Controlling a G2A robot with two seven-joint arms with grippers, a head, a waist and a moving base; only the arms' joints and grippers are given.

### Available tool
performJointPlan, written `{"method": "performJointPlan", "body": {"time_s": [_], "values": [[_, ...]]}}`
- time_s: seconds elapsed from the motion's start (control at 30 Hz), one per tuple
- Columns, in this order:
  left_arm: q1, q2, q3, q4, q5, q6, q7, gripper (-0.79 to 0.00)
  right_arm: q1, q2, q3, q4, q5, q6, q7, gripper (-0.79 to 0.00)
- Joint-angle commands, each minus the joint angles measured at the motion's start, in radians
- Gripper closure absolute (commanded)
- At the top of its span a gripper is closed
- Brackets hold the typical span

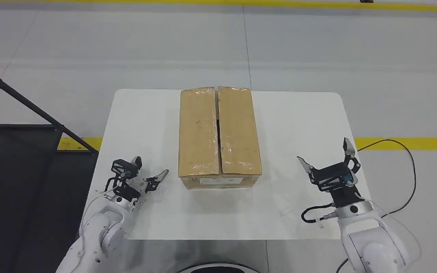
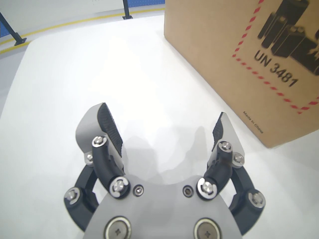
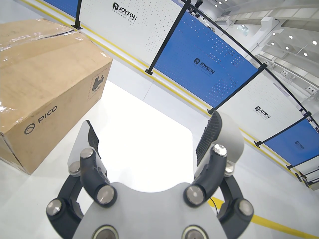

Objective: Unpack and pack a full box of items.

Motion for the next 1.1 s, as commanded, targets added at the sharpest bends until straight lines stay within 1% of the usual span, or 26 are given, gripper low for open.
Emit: {"method": "performJointPlan", "body": {"time_s": [0.0,0.17,0.3,0.6,0.63,0.7,0.77,0.93,1.07], "values": [[0.007,0.0,-0.006,-0.02,-0.017,-0.011,-0.003,-0.785,0.0,-0.001,0.001,0.006,0.006,0.003,-0.004,-0.785],[0.039,-0.003,0.0,-0.089,-0.034,0.014,0.0,-0.785,-0.002,-0.002,0.012,0.024,0.035,-0.008,-0.034,-0.785],[0.074,-0.007,0.016,-0.138,-0.05,0.012,0.042,-0.785,-0.001,-0.003,0.015,0.029,0.049,-0.021,-0.052,-0.785],[0.083,-0.009,0.019,-0.141,-0.063,0.021,0.056,-0.785,-0.001,-0.003,0.015,0.029,0.049,-0.021,-0.052,-0.785],[0.083,-0.009,0.025,-0.129,-0.063,0.013,0.04,-0.785,-0.001,-0.003,0.015,0.029,0.049,-0.021,-0.052,-0.785],[0.063,-0.01,0.035,-0.102,-0.073,0.012,0.01,-0.785,0.002,-0.004,0.013,0.037,0.061,-0.021,-0.055,-0.785],[0.049,-0.015,0.045,-0.099,-0.106,0.031,0.017,-0.785,0.007,-0.006,0.007,0.05,0.077,-0.023,-0.06,-0.785],[0.043,-0.02,0.051,-0.12,-0.142,0.05,0.039,-0.785,0.021,-0.008,-0.011,0.067,0.08,-0.026,-0.063,-0.785],[0.048,-0.024,0.06,-0.141,-0.163,0.038,0.067,-0.785,0.02,-0.009,-0.01,0.071,0.084,-0.028,-0.065,-0.785]]}}
